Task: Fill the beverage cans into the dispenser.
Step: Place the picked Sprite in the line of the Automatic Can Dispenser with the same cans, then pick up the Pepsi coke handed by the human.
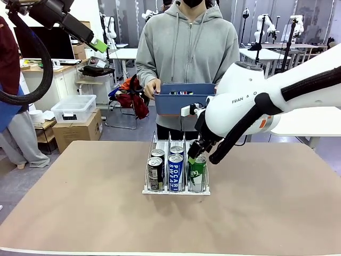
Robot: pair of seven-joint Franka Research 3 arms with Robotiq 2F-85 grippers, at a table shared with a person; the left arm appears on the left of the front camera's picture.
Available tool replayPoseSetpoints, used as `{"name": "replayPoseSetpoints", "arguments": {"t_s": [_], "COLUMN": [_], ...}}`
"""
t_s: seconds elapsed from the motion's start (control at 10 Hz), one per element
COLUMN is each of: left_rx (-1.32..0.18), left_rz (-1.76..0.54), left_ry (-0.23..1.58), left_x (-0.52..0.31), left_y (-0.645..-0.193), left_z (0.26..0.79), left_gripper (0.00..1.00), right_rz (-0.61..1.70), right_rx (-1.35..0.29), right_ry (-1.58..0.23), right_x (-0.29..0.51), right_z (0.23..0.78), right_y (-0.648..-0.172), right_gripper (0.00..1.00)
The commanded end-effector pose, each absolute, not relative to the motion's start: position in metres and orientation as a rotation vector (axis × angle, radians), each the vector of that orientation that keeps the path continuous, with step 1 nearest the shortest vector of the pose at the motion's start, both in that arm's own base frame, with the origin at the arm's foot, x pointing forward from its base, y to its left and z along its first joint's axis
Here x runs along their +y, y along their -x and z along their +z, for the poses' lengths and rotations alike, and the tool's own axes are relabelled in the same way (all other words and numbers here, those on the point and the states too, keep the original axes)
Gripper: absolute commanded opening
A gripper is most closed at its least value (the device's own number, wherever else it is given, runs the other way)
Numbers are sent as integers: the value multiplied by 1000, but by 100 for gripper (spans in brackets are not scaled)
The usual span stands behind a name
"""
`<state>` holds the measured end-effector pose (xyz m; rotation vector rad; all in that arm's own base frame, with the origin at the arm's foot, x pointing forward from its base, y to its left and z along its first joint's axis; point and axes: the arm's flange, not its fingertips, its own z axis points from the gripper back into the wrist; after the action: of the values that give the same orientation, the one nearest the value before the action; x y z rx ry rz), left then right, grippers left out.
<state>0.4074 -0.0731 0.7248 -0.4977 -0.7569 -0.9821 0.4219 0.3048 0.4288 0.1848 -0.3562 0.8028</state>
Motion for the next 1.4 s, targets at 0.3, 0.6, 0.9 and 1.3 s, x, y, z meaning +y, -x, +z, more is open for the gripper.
{"name": "replayPoseSetpoints", "arguments": {"t_s": [0.3, 0.6, 0.9, 1.3], "left_rx": [-755, -755, -755, -755], "left_rz": [-984, -984, -984, -984], "left_ry": [498, 498, 498, 498], "left_x": [-72, -72, -72, -72], "left_y": [-407, -407, -407, -407], "left_z": [724, 724, 724, 724], "left_gripper": [100, 100, 100, 100], "right_rz": [803, 848, 1035, 1015], "right_rx": [-356, -388, -467, -544], "right_ry": [-185, -202, -251, -272], "right_x": [305, 290, 249, 204], "right_z": [429, 451, 531, 646], "right_y": [-422, -415, -417, -430], "right_gripper": [100, 100, 100, 100]}}
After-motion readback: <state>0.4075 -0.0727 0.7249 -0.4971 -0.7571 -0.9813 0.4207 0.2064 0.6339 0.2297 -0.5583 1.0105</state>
